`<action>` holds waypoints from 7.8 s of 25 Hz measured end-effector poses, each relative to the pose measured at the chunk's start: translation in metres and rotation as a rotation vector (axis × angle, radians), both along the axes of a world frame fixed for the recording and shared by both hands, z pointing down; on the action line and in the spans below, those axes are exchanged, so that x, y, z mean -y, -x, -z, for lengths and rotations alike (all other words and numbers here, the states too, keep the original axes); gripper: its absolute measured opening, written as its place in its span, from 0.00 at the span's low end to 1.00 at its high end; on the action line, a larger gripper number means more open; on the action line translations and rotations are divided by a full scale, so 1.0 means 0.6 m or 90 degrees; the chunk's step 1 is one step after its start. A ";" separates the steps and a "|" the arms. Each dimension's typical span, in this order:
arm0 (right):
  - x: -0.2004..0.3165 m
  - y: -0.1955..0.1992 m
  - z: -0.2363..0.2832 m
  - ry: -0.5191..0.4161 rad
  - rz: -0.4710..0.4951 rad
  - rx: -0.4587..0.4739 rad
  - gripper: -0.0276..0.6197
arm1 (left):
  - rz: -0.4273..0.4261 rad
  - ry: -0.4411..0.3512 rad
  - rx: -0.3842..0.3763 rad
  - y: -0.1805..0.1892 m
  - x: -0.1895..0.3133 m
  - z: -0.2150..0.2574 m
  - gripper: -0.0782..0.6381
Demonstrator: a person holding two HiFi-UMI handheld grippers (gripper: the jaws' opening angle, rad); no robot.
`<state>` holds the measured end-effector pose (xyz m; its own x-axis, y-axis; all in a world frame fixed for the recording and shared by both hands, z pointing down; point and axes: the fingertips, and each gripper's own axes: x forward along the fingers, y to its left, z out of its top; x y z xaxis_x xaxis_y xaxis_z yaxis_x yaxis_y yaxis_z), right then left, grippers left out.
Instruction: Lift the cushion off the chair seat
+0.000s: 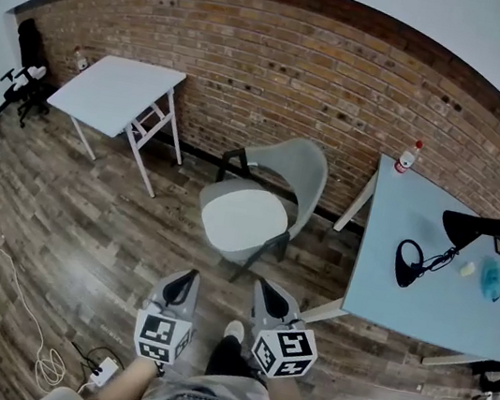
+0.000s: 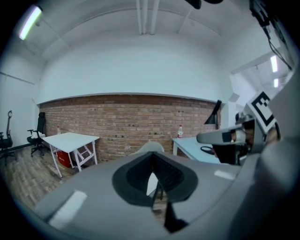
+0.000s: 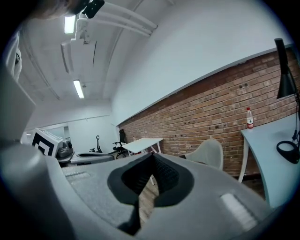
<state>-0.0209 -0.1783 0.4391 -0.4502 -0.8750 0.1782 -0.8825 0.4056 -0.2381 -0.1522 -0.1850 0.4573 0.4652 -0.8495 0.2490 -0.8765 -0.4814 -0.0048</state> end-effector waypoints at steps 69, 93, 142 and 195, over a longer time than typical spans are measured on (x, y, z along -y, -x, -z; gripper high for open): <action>0.844 -0.209 -0.709 0.300 -0.364 0.004 0.04 | -0.185 0.252 0.106 -0.081 0.923 -0.703 0.10; 0.792 -0.269 -0.938 0.442 -0.524 0.029 0.43 | -0.264 0.360 0.155 -0.076 0.941 -0.918 0.48; 0.779 -0.224 -0.935 0.529 -0.475 -0.036 0.19 | -0.140 0.391 0.234 -0.047 0.892 -0.911 0.14; 0.485 -0.266 -0.096 0.155 -0.281 -0.071 0.16 | 0.075 0.091 0.099 -0.059 0.502 -0.097 0.13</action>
